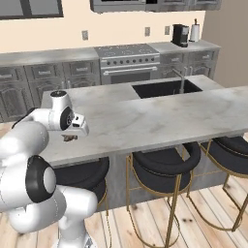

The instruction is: Open the fridge, remove the banana, cucumber, and shrimp, and place them on any counter.

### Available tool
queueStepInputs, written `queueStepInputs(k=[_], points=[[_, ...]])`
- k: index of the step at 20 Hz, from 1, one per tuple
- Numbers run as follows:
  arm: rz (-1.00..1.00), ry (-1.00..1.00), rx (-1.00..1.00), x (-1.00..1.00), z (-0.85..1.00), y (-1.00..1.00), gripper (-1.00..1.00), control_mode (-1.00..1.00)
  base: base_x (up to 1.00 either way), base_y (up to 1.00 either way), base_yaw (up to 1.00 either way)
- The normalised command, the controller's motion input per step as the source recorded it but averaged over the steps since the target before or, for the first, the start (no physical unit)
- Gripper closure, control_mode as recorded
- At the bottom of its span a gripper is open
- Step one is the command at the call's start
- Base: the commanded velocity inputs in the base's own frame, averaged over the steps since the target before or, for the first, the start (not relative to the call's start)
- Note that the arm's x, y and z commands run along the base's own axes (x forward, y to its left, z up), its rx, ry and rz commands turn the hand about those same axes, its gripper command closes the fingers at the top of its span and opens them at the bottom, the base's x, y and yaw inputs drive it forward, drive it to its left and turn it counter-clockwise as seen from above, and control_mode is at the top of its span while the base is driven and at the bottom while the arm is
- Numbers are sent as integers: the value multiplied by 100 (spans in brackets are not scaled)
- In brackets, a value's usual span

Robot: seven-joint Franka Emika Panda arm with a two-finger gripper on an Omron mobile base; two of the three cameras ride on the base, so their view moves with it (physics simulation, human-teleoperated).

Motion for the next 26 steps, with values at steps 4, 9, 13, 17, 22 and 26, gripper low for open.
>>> queueStepInputs(k=[4, 9, 13, 17, 22, 26], points=[[0, -12, 9, 14, 11, 19, -100, -100, 0, 0, 0], [0, -24, 6, -24, 83, 9, -100, -100, 0, 0, 0], [0, -17, 0, -69, 100, 6, -100, -100, 0, 0, 0], [0, -16, 0, -79, 100, 0, -100, -100, 0, 0, 0], [0, -4, 0, -43, 100, -2, -100, -100, 0, 0, 0], [0, 0, 0, -45, 85, -38, -100, -100, 0, 0, 0]])
